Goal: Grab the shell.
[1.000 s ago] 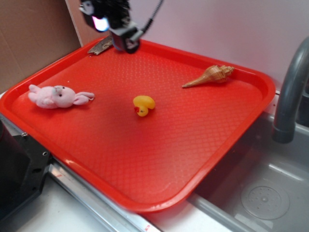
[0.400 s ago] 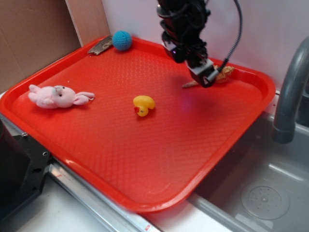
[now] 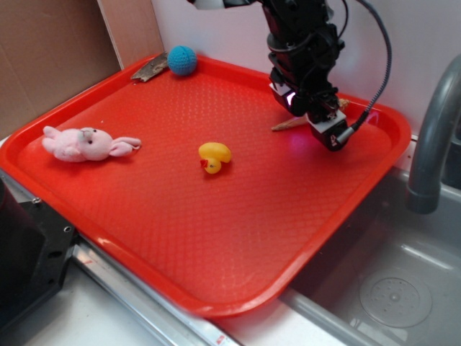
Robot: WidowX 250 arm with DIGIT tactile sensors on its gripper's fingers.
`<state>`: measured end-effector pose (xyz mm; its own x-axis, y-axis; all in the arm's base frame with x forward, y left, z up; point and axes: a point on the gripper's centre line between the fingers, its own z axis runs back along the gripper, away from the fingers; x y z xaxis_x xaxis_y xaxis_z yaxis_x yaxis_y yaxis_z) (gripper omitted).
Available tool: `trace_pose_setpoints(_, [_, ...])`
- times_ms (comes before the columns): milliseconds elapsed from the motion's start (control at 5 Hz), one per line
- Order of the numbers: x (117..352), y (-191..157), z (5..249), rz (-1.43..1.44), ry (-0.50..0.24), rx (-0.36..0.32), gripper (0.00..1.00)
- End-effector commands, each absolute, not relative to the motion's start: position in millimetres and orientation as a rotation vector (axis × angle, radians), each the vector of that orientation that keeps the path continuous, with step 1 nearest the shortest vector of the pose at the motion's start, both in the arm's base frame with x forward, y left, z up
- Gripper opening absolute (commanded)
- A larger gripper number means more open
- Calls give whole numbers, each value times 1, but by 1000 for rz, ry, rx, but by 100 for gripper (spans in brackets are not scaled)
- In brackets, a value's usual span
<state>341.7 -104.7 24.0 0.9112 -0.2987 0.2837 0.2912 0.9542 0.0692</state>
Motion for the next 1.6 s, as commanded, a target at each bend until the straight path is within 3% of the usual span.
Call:
trace_pose_setpoints(0, [364,-110,42,-247,-343,-9,0])
trace_pose_setpoints(400, [341,-108,46,-249,-314,21,0])
trace_pose_setpoints(600, [315,-106,64,-217,-301,43,0])
trace_pose_setpoints(800, [274,-98,108,-153,-260,30,0])
trace_pose_setpoints(1000, [241,-81,160,0,-188,-27,0])
trace_pose_setpoints(1200, [214,-60,201,191,-110,-24,0])
trace_pose_setpoints(1400, [191,-33,219,332,-67,-10,0])
